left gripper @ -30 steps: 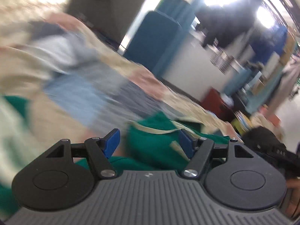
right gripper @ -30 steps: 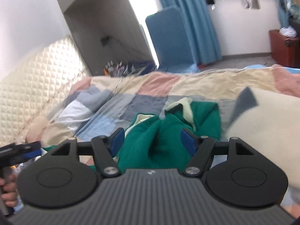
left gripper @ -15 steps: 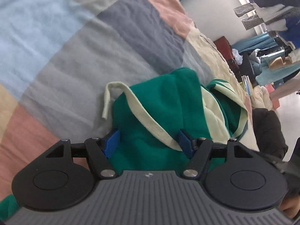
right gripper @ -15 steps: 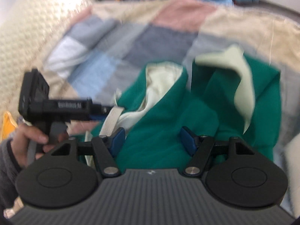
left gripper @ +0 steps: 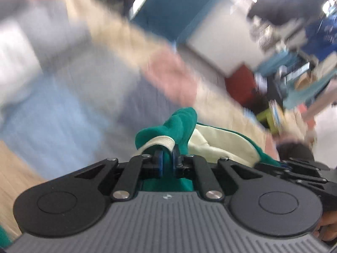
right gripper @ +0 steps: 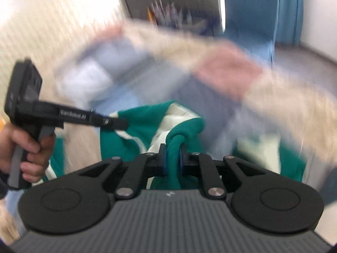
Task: Fold large clothes
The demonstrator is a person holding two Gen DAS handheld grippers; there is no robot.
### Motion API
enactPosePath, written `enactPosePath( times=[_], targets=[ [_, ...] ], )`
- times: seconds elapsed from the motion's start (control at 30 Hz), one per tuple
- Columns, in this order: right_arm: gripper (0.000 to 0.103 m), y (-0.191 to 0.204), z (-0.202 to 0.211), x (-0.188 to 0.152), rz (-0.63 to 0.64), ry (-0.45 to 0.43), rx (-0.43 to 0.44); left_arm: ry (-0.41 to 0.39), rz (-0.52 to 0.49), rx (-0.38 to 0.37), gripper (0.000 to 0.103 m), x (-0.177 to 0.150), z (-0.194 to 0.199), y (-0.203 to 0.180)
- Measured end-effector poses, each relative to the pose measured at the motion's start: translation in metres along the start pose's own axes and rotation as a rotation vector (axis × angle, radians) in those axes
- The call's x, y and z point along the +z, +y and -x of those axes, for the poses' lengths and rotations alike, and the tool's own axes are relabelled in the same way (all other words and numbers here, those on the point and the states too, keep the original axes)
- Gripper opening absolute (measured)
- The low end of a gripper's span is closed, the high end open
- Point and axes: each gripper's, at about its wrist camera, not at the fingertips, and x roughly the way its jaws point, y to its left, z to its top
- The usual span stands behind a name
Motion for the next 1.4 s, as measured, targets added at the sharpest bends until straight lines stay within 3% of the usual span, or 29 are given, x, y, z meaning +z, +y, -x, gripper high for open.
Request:
enactPosePath(
  times=[0.13, 0.2, 0.3, 0.43, 0.57, 0.6, 0.7, 0.8, 1.03, 1.3, 1.4],
  targets=[
    [0.013, 0.002, 0.004, 0.048, 0.018, -0.151, -0.026, -0.235, 0.01, 0.087, 0.009, 0.06, 0.052, 0.009],
    [0.013, -0.006, -0.011, 0.06, -0.022, -0.203, -0.005, -0.299, -0.002, 0.178, 0.009, 0.08, 0.053, 0.016],
    [0.013, -0.016, -0.044, 0.057, 0.004, -0.259, -0.028, -0.341, -0.056, 0.27, 0.009, 0.085, 0.036, 0.029],
    [0.013, -0.033, -0.083, 0.025, -0.039, -0.216, -0.067, -0.313, -0.073, 0.333, 0.01, 0.062, 0.003, 0.055],
    [0.019, -0.052, -0.095, -0.019, -0.102, -0.171, -0.071, -0.274, 0.006, 0.29, 0.013, 0.028, -0.017, 0.076],
    [0.026, -0.056, -0.093, -0.029, -0.125, -0.165, -0.076, -0.26, 0.013, 0.286, 0.02, 0.02, -0.019, 0.079],
    [0.048, -0.067, -0.079, -0.055, -0.165, -0.167, -0.077, -0.257, -0.003, 0.29, 0.054, -0.002, -0.017, 0.078],
    [0.048, -0.079, -0.059, -0.072, -0.188, -0.18, -0.098, -0.279, -0.014, 0.295, 0.056, -0.026, -0.003, 0.073],
    [0.048, -0.089, 0.019, -0.116, -0.235, -0.274, -0.178, -0.361, -0.022, 0.269, 0.056, -0.087, 0.075, 0.037],
    [0.048, -0.07, 0.089, -0.197, -0.318, -0.309, -0.247, -0.359, -0.024, 0.211, 0.056, -0.228, 0.159, -0.006],
    [0.048, -0.065, 0.103, -0.225, -0.362, -0.316, -0.248, -0.341, -0.078, 0.207, 0.056, -0.286, 0.177, -0.022]
  ],
)
